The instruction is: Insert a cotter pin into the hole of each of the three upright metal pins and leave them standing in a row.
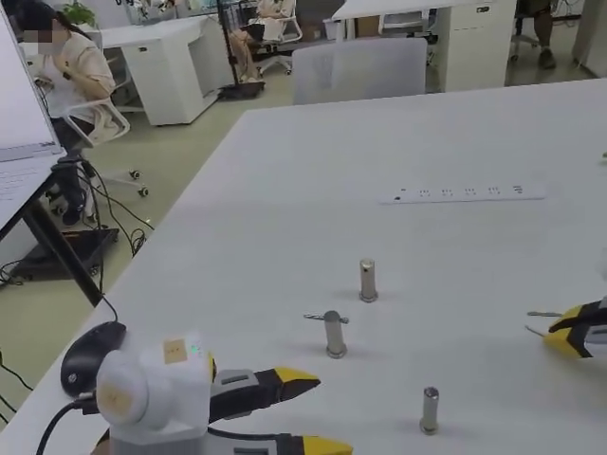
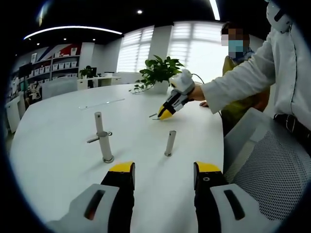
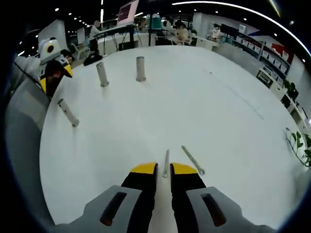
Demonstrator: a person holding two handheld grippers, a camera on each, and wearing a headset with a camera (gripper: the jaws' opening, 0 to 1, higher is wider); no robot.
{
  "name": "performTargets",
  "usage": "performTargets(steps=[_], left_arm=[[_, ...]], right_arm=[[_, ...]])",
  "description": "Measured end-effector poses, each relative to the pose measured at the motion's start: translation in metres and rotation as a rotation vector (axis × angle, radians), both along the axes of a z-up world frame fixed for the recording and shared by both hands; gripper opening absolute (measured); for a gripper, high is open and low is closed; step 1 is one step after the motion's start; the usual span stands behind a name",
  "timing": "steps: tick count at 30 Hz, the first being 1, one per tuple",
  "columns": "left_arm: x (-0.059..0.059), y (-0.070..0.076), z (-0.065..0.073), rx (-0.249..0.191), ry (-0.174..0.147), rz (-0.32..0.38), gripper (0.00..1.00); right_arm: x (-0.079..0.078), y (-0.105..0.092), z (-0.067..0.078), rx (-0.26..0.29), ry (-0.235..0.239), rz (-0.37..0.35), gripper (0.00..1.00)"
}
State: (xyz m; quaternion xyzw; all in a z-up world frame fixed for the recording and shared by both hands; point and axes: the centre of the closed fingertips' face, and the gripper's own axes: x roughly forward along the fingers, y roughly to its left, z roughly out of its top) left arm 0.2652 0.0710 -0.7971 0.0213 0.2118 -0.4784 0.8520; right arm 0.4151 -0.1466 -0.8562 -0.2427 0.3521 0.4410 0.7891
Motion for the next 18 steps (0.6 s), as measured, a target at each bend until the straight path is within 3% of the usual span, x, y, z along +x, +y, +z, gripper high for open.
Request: performTargets(steps=[7, 9, 18], left_arm=[[0.0, 0.002, -0.001, -0.001, 0.001, 0.008, 0.47], [0.0, 0.002, -0.001, -0.001, 0.002, 0.009, 0.47], [0.0, 0.0, -0.002, -0.004, 0.001, 0.002, 0.47]], right_arm=[[0.004, -0.002, -0.003, -0.026, 0.009, -0.007, 0.09], [-0.001, 0.001, -0.003, -0.03, 0.011, 0.008, 0.05], [-0.012, -0.003, 0.0, -0.049, -0.025, 0.044, 0.03]])
